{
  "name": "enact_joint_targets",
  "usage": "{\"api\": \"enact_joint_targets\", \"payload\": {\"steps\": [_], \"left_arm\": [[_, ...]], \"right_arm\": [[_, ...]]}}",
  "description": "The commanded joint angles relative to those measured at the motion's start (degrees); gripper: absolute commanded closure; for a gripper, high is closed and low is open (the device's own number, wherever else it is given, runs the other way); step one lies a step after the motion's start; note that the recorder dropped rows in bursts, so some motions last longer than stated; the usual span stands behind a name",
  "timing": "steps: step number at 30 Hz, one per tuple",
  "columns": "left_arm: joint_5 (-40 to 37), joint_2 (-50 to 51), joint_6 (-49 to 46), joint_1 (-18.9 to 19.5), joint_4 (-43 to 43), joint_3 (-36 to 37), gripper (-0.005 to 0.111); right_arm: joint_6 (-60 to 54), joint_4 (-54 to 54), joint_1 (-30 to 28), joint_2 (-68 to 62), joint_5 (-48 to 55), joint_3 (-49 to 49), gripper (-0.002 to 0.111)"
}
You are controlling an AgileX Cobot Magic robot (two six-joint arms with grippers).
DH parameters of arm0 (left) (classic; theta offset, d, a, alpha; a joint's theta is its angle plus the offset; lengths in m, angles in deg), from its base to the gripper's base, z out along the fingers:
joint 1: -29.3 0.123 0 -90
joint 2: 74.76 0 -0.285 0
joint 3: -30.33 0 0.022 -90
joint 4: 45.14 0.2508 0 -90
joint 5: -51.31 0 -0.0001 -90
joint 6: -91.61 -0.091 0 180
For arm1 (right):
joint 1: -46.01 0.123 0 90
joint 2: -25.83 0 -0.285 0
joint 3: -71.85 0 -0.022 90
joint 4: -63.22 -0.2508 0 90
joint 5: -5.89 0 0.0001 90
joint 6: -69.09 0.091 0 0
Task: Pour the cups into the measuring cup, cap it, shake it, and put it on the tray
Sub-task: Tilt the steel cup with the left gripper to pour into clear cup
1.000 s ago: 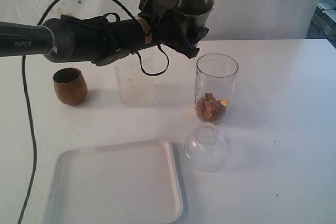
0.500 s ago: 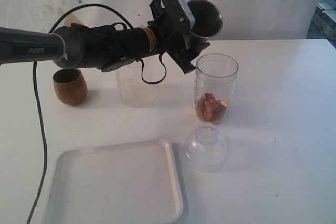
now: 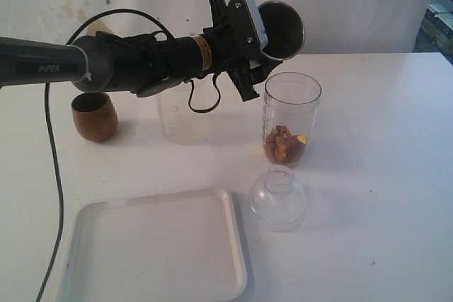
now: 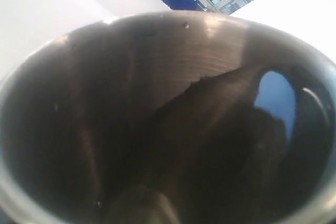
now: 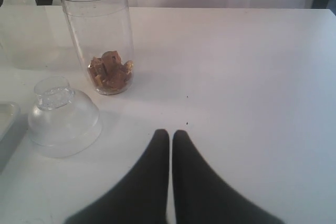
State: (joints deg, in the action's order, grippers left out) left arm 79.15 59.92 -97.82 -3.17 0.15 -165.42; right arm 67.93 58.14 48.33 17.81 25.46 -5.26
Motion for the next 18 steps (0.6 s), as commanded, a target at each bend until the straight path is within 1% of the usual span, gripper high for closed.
{"api": "enact_joint_targets", "payload": {"steps": [1, 6, 11, 15, 18], "left_arm": [[2.8, -1.2, -4.2, -0.2, -1.1, -1.1, 0.107], [2.5, -1.2, -7.5, -0.2, -1.1, -1.1, 0.107], [2.5, -1.2, -7.6, -0.2, -1.1, -1.1, 0.107], [2.5, -1.2, -11.5, -0.2, -1.2, -1.1, 0.107], [2.5, -1.2, -12.3, -0.2, -1.7, -1.1, 0.107]], "right_arm": [[0.4, 0.4, -0.1, 0.2, -0.3, -0.1, 0.106], [0.4, 0.4, -0.1, 0.2, -0.3, -0.1, 0.106], [0.4, 0.4, -0.1, 0.2, -0.3, -0.1, 0.106], [0.4, 0.4, -0.1, 0.2, -0.3, -0.1, 0.106], [0.4, 0.4, -0.1, 0.2, -0.3, -0.1, 0.106]]}}
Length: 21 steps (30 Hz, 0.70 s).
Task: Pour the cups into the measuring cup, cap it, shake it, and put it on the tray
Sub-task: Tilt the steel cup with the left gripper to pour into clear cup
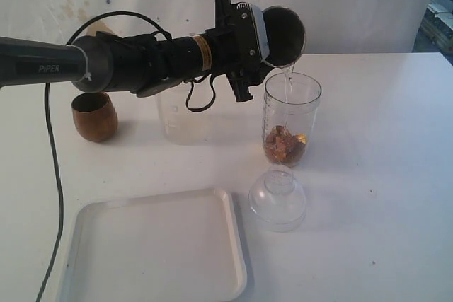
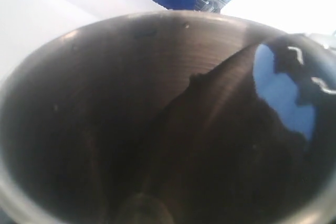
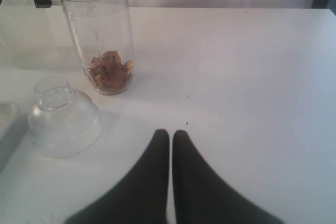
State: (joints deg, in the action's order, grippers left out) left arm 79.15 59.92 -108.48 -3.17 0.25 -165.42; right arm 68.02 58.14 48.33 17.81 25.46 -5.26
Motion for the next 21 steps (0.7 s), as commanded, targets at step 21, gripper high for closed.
{"api": "enact_joint_targets", "payload": {"steps": [21], "left_arm": [[2.1, -1.2, -13.3, -0.2, -7.7, -1.1, 0.107]], "right_arm": [[0.3, 0.4, -0.1, 0.2, -0.3, -0.1, 0.106]]}}
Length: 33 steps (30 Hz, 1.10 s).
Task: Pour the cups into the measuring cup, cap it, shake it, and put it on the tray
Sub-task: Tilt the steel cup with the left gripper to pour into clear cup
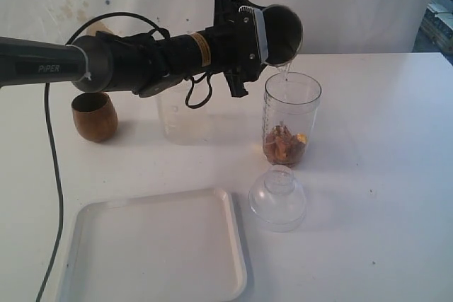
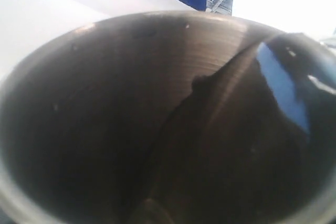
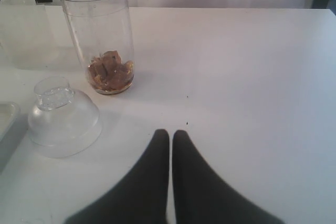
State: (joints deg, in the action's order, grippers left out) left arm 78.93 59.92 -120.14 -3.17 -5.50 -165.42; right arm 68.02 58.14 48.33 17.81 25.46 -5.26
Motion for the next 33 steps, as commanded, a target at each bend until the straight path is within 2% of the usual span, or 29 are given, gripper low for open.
{"api": "enact_joint_targets", "payload": {"steps": [1, 25, 33], "left_arm": [[2.3, -1.2, -1.6, -0.2, -1.9, -1.1, 0.107], [2.3, -1.2, -10.8, -0.2, -1.9, -1.1, 0.107], [2.3, -1.2, -11.2, -0.2, -1.9, -1.1, 0.107]], "right_arm": [[0.3, 0.4, -0.1, 0.2, -0.3, -0.1, 0.106], [0.3, 0.4, -0.1, 0.2, -0.3, -0.1, 0.106], [0.3, 0.4, -0.1, 0.2, -0.3, -0.1, 0.106]]}}
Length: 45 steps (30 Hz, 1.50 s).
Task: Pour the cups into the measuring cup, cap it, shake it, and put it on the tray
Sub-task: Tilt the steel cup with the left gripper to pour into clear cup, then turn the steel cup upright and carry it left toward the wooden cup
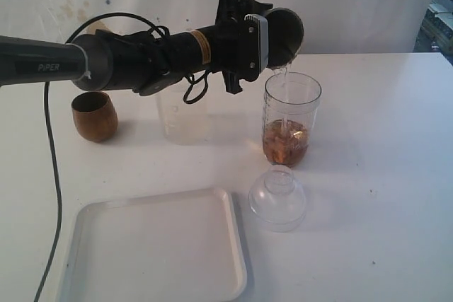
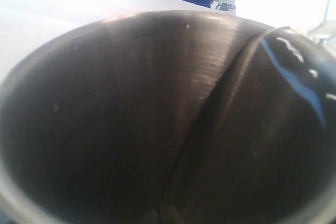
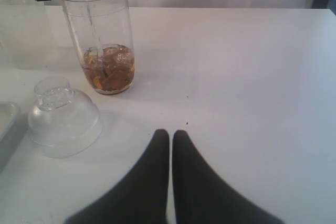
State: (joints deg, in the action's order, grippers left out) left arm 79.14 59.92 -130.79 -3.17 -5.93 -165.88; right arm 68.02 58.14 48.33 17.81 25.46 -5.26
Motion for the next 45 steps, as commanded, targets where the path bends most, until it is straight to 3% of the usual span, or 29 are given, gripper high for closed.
{"api": "enact_joint_targets", "payload": {"steps": [1, 16, 26, 29, 31, 34, 37, 41, 45], "left_arm": [[2.1, -1.2, -1.2, -0.2, -1.5, -0.6, 0.107], [2.5, -1.2, -1.1, -0.2, -1.6, -1.1, 0.107], [5.4, -1.2, 39.2, -0.2, -5.6, -1.3, 0.107], [5.3, -1.6, 69.0, -0.2, -5.7, -1.3, 0.107], [5.3, -3.5, 76.3, -0.2, -5.6, -1.3, 0.107], [-0.5, -8.4, 80.5, -0.2, -5.4, -1.3, 0.107], [-15.2, -16.2, 83.1, -0.2, -4.5, -0.8, 0.107], [-15.6, -26.1, 76.4, 0.0, -4.5, 9.6, 0.107], [-12.0, -35.7, 75.1, 2.7, -5.8, 22.4, 0.107]], "right_arm": [[0.3, 0.4, -0.1, 0.2, -0.3, -0.1, 0.106], [0.3, 0.4, -0.1, 0.2, -0.3, -0.1, 0.106], [0.3, 0.4, -0.1, 0.2, -0.3, -0.1, 0.106], [0.3, 0.4, -0.1, 0.2, -0.3, -0.1, 0.106], [0.3, 0.4, -0.1, 0.2, -0.3, -0.1, 0.106], [0.3, 0.4, -0.1, 0.2, -0.3, -0.1, 0.106], [0.3, 0.4, -0.1, 0.2, -0.3, -0.1, 0.106], [0.2, 0.4, -0.1, 0.2, -0.3, -0.1, 0.106], [-0.2, 0.4, -0.1, 0.2, -0.3, -0.1, 0.106]]}}
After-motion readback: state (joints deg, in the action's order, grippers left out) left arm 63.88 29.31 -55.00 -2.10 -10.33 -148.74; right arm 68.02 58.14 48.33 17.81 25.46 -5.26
